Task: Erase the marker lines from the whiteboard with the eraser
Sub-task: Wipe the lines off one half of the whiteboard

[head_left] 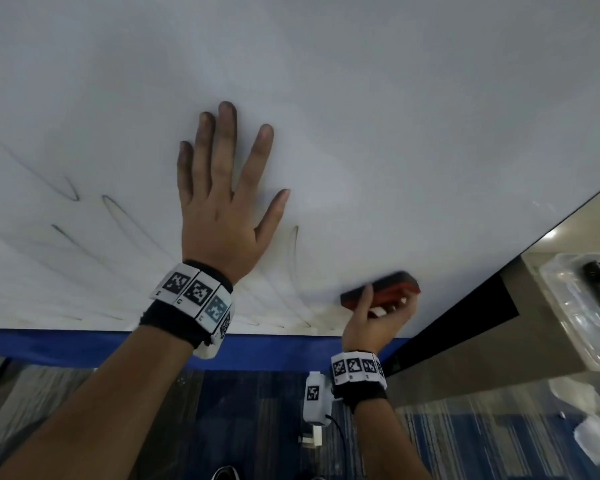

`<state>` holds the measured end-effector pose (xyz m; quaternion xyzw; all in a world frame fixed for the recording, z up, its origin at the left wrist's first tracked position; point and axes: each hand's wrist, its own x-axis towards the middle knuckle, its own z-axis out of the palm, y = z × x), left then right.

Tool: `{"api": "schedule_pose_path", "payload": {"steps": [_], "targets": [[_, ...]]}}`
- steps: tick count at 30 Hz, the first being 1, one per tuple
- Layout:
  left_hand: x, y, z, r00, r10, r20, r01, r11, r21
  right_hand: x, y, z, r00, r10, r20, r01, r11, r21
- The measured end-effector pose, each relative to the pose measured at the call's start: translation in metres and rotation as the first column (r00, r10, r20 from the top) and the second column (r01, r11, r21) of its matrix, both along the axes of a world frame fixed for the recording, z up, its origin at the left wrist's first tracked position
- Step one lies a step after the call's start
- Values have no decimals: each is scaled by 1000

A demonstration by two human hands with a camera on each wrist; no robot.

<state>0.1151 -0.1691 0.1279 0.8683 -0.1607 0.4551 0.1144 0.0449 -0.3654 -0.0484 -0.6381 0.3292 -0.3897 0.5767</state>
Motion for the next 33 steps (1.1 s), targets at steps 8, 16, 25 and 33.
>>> {"api": "schedule_pose_path", "payload": {"steps": [8,16,25,33], "targets": [[-2,3,-7,1000,-4,-4,4,1000,12,9,5,21,991,-35,126,13,986,166],[1,7,-15,1000,-11,5,11,999,35,14,-11,-69,959,-43,-279,190,829,526],[1,9,-18,1000,-7,-5,7,998,55,10,-22,-93,962,183,-202,79,520,850],[-1,3,-21,1000,4,-5,-4,1000,28,0,36,-17,990,135,-51,-118,961,252]]}}
